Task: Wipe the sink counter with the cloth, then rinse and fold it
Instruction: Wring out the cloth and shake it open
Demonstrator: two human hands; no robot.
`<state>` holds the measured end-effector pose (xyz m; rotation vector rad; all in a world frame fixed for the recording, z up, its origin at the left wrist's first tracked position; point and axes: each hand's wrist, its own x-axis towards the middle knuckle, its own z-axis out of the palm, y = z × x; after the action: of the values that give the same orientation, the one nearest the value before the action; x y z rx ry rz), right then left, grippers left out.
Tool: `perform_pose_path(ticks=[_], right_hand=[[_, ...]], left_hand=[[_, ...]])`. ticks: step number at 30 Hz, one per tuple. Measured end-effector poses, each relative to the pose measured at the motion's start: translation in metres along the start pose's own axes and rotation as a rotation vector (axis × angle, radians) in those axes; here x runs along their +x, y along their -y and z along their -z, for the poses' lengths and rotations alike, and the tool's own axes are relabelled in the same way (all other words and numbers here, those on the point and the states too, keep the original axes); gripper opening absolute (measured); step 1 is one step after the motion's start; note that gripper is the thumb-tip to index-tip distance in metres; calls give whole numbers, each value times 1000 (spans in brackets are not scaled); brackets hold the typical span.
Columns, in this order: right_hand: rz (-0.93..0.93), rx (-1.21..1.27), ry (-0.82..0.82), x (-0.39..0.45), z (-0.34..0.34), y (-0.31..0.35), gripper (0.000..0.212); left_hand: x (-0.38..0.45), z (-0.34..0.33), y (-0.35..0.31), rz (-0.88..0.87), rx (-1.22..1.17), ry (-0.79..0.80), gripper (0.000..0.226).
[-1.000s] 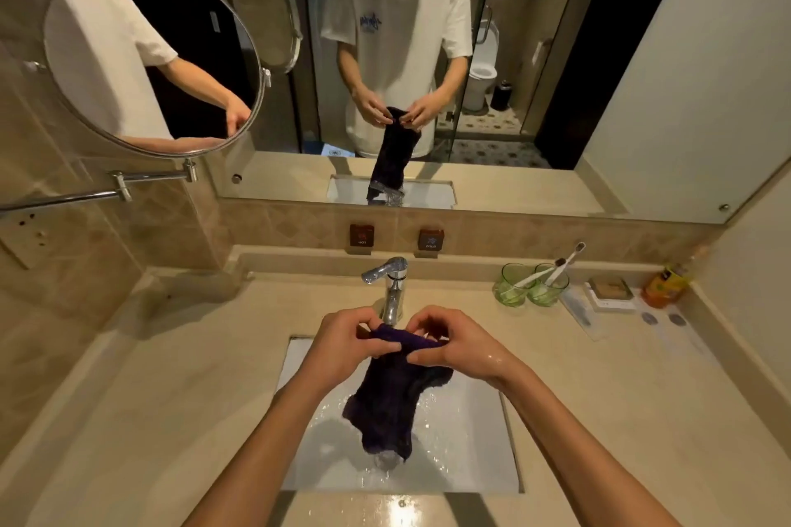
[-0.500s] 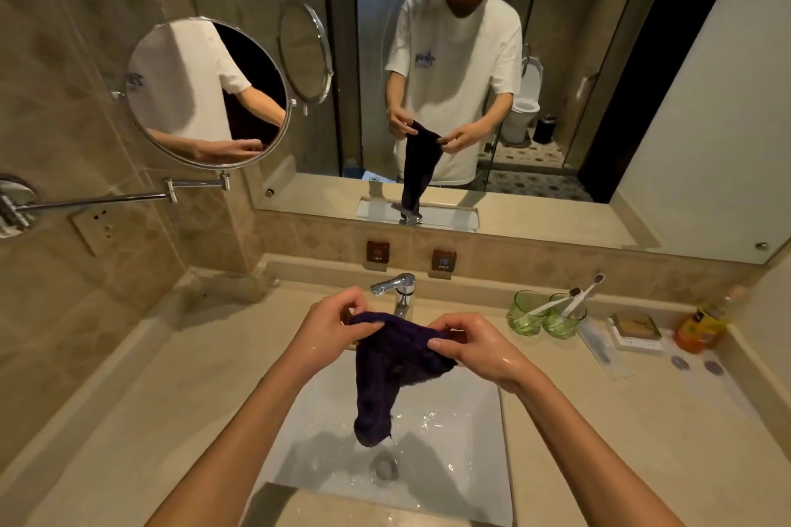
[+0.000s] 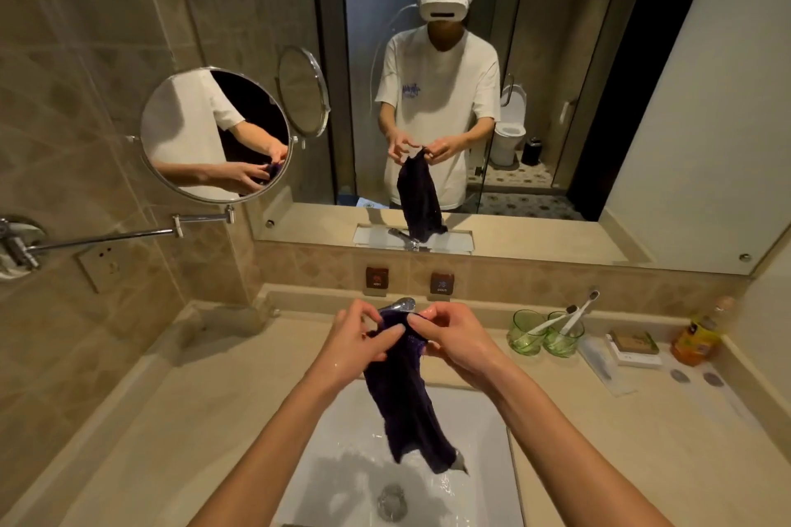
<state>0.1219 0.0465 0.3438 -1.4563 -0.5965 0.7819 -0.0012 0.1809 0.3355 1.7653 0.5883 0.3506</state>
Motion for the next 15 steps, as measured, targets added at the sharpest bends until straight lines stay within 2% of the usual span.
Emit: perform_pose_path(ticks=[2, 3, 5, 8, 12, 15], right_hand=[[-17, 34, -50, 3, -11, 1, 25], [-21, 37, -74, 4, -15, 1, 21], [-14, 38, -113, 5, -21, 1, 18], [-26, 116, -148, 3, -22, 2, 24], [-27, 122, -139, -5, -15, 11, 16], [-34, 123, -138, -8, -13, 14, 27]], left_hand=[[-7, -4, -4, -11, -157, 135, 53], [-8, -7, -4, -30, -156, 159, 53], [-6, -13, -3, -82, -74, 119, 46], [2, -16, -3, -135, -26, 24, 23], [6, -6, -4, -145, -88, 105, 15], [11, 3, -5, -70, -184, 144, 15]])
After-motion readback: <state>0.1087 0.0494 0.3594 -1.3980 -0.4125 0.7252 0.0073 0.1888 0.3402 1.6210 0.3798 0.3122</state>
